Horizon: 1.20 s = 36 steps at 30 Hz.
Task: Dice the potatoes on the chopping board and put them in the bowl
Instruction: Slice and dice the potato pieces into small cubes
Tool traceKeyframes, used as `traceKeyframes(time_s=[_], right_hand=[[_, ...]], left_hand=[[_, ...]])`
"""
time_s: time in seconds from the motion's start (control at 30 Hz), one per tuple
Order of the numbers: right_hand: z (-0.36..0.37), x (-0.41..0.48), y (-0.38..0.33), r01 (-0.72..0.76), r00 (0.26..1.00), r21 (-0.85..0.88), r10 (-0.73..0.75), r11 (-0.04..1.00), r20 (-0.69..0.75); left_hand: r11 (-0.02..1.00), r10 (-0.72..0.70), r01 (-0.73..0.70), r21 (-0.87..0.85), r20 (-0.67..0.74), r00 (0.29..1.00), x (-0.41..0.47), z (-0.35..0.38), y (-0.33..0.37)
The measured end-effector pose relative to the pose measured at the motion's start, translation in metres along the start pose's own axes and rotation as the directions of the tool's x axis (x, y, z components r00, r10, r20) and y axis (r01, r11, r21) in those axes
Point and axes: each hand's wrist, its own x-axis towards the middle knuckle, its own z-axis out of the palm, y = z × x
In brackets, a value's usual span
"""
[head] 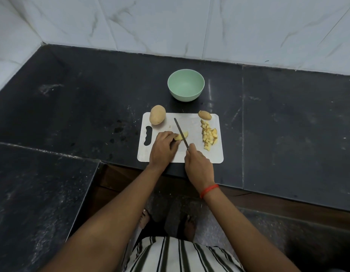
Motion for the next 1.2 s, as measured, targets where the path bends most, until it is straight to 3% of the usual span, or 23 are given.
traceKeyframes(time_s=[0.5,0.8,0.93,1.2], right_hand=[[0.01,0.01,-0.001,-0.02,0.999,-0.041,0.022,0.999,0.041],[-0.002,-0.017,0.0,0.022,0.998,-0.235,-0.009,0.972,0.056],[-0.009,-0.051,0.016,-0.019,0.994,-0.135,0.034,0.991,0.104],[-0.023,-0.052,0.014,-0.025,0.998,0.062,0.029,0.998,-0.063]], left_hand=[[1.0,-0.006,0.006,-0.02,0.011,1.0,0.001,0.001,-0.003],[1.0,-0.006,0.006,-0.022,-0.012,1.0,0.001,0.002,-0.003],[0.999,-0.019,0.018,-0.029,-0.024,1.0,0.001,0.002,-0.002],[0.998,-0.01,0.01,-0.063,0.013,1.0,-0.001,-0.013,-0.008]])
